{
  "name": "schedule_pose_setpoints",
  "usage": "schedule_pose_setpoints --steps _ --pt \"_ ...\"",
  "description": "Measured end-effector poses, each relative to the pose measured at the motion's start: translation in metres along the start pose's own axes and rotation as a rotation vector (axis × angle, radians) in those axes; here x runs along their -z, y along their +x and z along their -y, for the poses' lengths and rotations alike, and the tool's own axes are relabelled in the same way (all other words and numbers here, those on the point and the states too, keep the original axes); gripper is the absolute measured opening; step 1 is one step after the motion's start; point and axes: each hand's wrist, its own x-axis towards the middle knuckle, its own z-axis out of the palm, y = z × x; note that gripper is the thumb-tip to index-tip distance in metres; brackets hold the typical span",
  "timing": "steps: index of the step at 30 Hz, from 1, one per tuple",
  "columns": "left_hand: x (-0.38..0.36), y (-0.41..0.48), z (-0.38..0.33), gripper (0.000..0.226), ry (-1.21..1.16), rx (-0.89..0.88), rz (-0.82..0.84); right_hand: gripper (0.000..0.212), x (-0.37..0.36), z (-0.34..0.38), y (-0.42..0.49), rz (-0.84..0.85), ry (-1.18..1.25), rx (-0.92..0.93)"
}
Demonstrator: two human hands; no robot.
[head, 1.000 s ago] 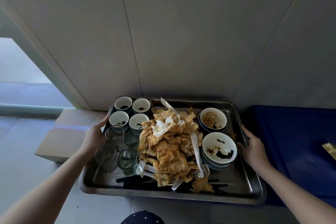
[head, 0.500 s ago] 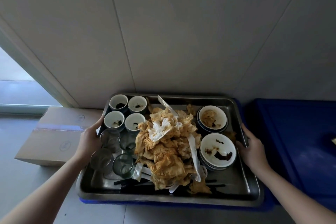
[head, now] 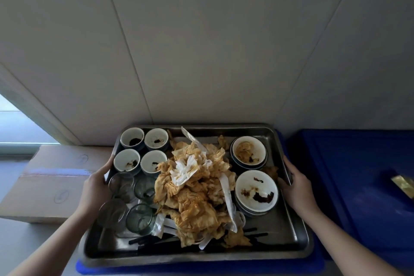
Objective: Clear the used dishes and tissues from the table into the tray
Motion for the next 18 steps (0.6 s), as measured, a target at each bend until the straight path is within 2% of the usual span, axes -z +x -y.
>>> schedule_pose_setpoints --steps 6,12,18 --pt "0.003 -0.001 0.002 0.071 0.033 0.030 0.070 0.067 0.004 0.003 0.000 0.003 -0.090 -0.025" --pt "0.023 0.003 -0.004 0.069 -0.027 0.034 0.271 0.062 0.007 0.012 -0.001 0.036 -0.409 -0.076" --pt "0.035 0.010 -0.020 0.061 0.016 0.083 0.296 0.067 0.021 0.027 0.007 0.186 -0.670 -0.089"
